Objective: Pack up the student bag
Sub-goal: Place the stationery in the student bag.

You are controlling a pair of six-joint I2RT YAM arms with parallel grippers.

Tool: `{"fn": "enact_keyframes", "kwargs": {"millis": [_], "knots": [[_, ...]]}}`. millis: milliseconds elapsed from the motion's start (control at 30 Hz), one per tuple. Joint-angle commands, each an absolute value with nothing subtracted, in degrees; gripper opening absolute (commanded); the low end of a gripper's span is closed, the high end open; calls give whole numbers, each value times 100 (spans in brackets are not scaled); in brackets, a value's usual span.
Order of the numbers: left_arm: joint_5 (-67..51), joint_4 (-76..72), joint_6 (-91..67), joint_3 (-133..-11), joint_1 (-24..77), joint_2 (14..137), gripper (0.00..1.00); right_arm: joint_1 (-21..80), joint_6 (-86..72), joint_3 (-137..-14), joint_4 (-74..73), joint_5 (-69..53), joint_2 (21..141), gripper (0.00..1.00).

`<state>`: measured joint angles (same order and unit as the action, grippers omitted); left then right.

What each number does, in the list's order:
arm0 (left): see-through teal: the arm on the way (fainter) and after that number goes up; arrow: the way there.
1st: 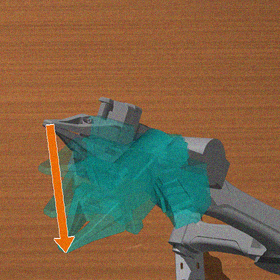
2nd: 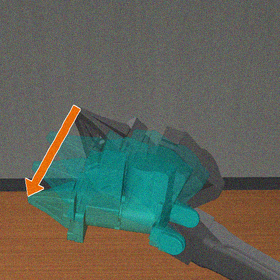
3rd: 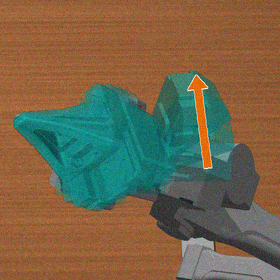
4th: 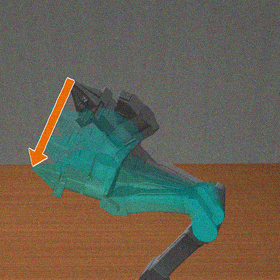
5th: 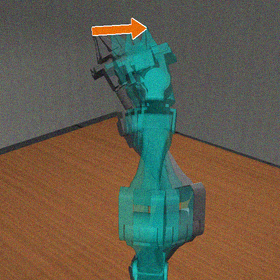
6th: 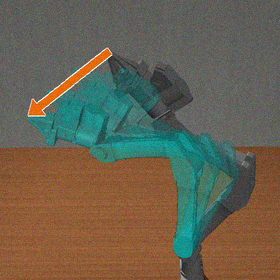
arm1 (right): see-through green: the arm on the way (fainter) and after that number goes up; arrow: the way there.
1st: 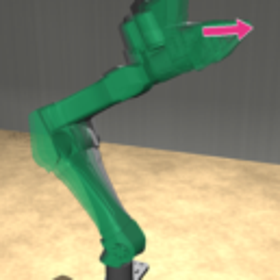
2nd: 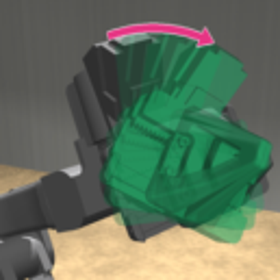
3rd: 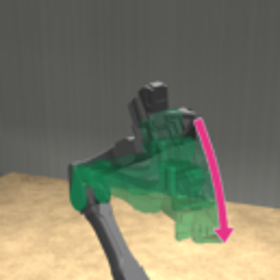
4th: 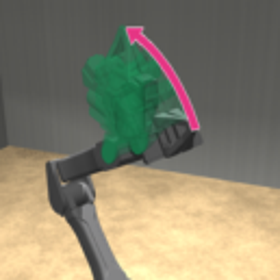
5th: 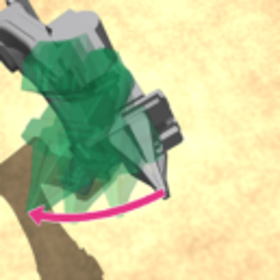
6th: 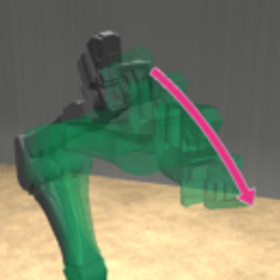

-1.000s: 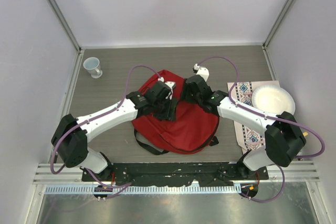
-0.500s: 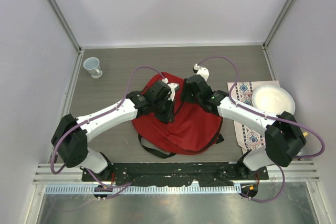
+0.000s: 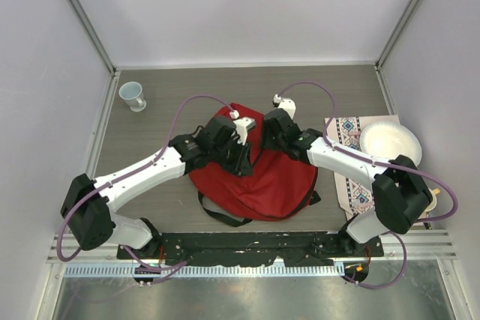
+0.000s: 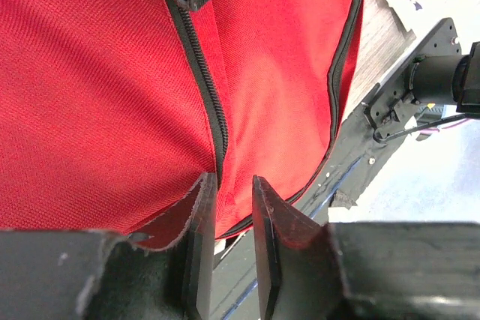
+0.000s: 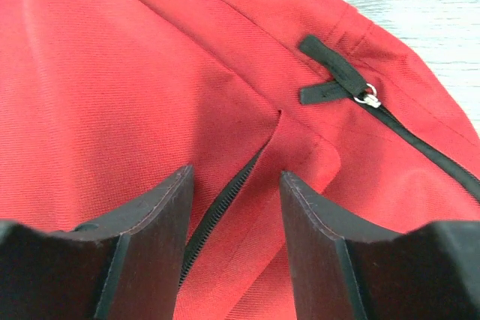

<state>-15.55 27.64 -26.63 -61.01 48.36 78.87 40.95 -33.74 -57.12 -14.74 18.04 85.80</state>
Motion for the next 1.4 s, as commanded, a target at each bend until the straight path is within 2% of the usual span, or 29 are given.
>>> {"fn": "enact_keyframes", "kwargs": {"millis": [0, 233, 300, 433, 600, 700, 767, 867, 933, 1067, 1167, 1367], "knots": [[-2066, 2531, -2628, -6056, 4887, 7761, 29, 4069, -3068, -6021, -1740, 2443, 8464, 54], [-2470, 2575, -2593, -6117, 4887, 8225, 34, 4061, -2786, -6064, -1854, 2215, 8385, 54], [-2277, 2637, -2645, -6135, 4887, 8358, 34, 4069, -2707, -6099, -1898, 2128, 8428, 49], [-1768, 2900, -2663, -6284, 4895, 8648, 37, 4069, -2584, -6205, -2048, 1890, 8657, 49], [-1301, 2883, -2760, -6372, 4887, 8666, 48, 4069, -2549, -6170, -1995, 1521, 8815, 49], [-1589, 2909, -2655, -6468, 4895, 8701, 54, 4069, -2549, -6205, -2197, 1555, 8886, 46], [-1994, 2935, -2549, -6530, 4887, 8754, 55, 4069, -2549, -6135, -2215, 1722, 8781, 44], [-2249, 2821, -2479, -6443, 4887, 8728, 53, 4061, -2444, -6073, -2232, 1871, 8649, 38], [-2495, 2865, -2408, -6477, 4887, 8736, 49, 4069, -2391, -6117, -2338, 1942, 8613, 36], [-2558, 2927, -2312, -6495, 4887, 8728, 28, 4069, -2329, -6161, -2312, 1533, 8438, 48], [-2566, 2918, -2276, -6495, 4887, 8684, 20, 4069, -2574, -6100, -2075, 917, 8192, 51], [-2619, 2795, -2355, -6513, 4887, 8684, 15, 4113, -2795, -5951, -2135, 545, 8121, 52]]}}
